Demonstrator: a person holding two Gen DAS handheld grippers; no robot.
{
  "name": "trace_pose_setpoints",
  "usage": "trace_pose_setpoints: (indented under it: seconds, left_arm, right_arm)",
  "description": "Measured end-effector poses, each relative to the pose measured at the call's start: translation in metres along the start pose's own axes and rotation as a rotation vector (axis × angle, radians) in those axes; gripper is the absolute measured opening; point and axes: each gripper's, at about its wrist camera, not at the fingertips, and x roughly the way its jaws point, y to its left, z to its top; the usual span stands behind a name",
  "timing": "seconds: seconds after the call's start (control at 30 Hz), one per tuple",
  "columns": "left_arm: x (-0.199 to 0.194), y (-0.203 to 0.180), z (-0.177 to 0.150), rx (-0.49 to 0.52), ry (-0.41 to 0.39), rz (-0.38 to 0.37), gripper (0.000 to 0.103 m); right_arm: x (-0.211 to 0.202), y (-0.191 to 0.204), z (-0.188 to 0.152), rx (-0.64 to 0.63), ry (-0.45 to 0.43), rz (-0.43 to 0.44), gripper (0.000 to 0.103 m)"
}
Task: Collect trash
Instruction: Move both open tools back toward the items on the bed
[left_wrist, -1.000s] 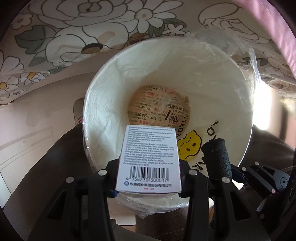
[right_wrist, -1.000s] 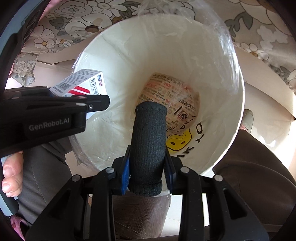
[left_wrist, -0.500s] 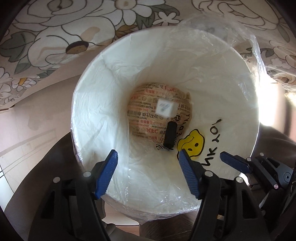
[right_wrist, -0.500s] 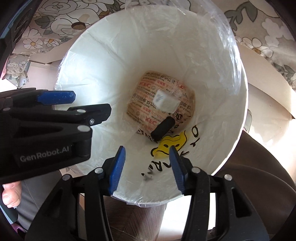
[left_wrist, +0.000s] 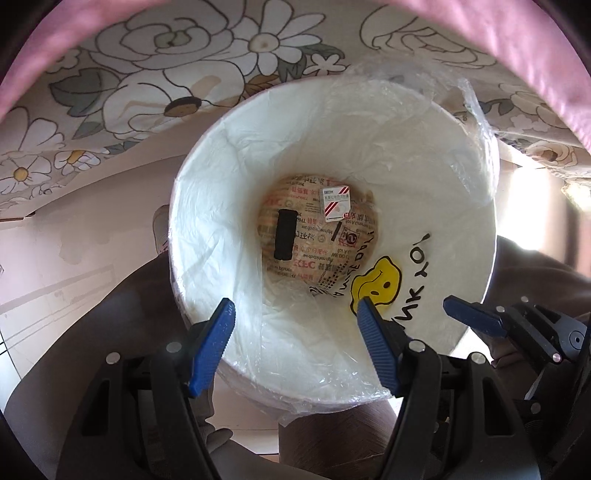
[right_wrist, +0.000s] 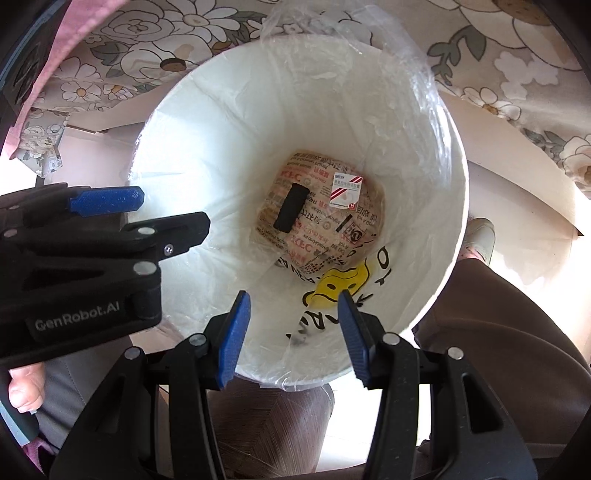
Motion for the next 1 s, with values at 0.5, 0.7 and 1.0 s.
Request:
trace_pose_setpoints:
  seconds: [0.5,0.7,1.0]
  left_arm:
    - [-0.114,0.002,-0.035,0.026,-0.193,-0.016,0.075]
    - [-0.159,-0.015,-0.042,0.08,-0.279,0.011,0.078]
    - [-0.25,-0.032,-0.041,0.117,-0.468,0.014,0.088]
  right_arm:
    - [-0.112,0.02,-0.029,-0.119,-0.181,-0.015,0.05]
    - [-0.172,0.02,-0.032,-0.155,-0.296,-0.064,0.055]
    - [-0.264,0.026,-0.033,-0.206,-0.476,-0.128,0.068]
